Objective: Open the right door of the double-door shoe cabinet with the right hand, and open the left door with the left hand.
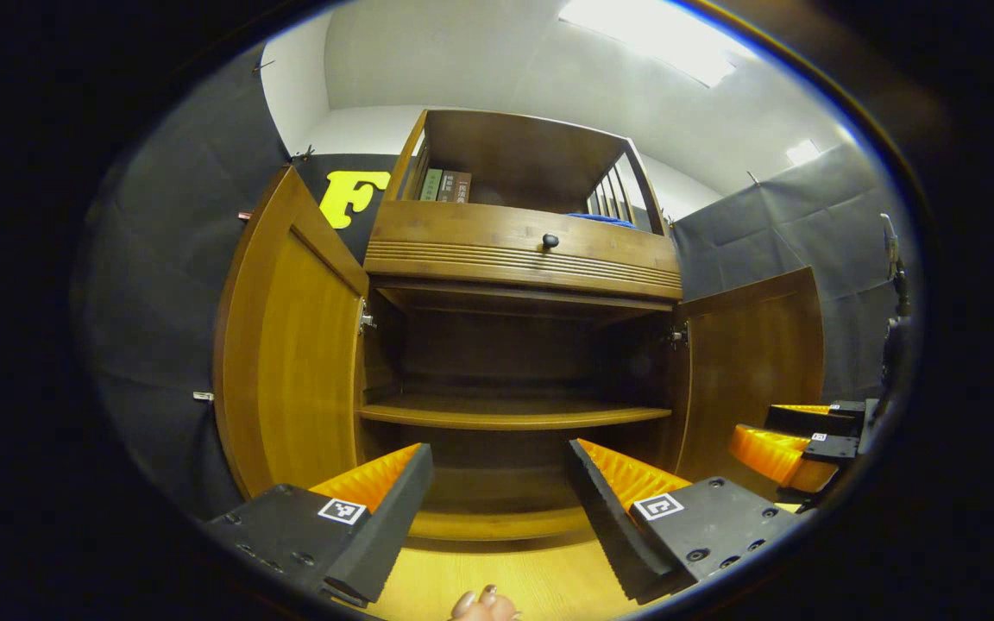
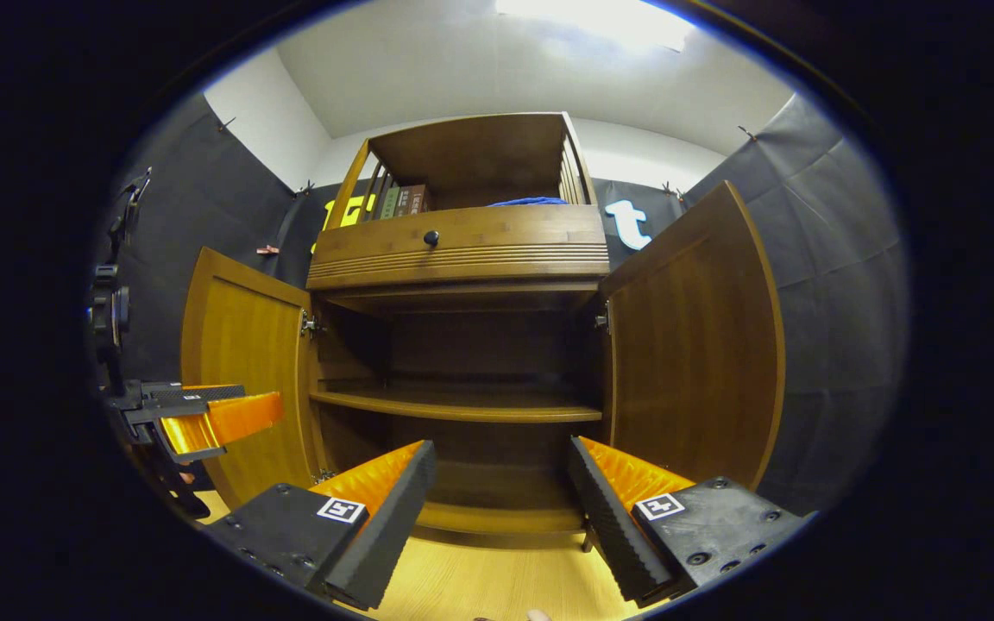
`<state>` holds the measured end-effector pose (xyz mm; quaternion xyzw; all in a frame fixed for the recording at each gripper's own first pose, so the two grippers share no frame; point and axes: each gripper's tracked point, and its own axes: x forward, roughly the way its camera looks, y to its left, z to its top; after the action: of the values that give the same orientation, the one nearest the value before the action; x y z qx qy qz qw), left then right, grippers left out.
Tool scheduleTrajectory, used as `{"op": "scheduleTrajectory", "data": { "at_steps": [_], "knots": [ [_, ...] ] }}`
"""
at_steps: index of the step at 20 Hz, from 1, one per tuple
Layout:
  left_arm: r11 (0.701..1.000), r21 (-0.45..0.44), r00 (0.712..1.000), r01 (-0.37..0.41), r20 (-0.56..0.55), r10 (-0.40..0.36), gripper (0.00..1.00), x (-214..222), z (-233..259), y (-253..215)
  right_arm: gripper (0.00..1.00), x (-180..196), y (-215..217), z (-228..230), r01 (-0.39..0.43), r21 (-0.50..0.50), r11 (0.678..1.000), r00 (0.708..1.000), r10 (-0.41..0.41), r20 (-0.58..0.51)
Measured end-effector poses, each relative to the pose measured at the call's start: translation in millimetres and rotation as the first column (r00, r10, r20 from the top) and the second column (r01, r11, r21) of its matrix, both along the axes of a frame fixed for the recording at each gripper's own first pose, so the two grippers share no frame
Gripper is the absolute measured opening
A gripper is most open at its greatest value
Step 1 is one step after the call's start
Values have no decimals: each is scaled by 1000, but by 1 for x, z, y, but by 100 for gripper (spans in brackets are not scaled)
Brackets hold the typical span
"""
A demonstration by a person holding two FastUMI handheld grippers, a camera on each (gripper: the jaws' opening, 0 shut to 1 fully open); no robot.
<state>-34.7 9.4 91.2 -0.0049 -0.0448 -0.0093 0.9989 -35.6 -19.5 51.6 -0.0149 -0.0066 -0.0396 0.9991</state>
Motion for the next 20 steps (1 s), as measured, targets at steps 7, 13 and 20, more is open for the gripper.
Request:
{"op": "scheduleTrajectory", "data": {
  "at_steps": [7, 13, 20],
  "knots": [
    [1000, 10, 1000, -14, 2, 14, 95, 8, 1, 3, 98, 7, 3, 7, -15, 7, 1000, 1000, 15, 21],
    [1000, 9, 1000, -5, 11, 5, 95, 7, 2, 4, 98, 10, 6, 4, -20, 3, 1000, 1000, 20, 16],
    [1000, 11, 1000, 2, 13, -2, 95, 7, 3, 1, 98, 9, 10, 1, -30, -8, 1000, 999, 31, 8]
  ]
}}
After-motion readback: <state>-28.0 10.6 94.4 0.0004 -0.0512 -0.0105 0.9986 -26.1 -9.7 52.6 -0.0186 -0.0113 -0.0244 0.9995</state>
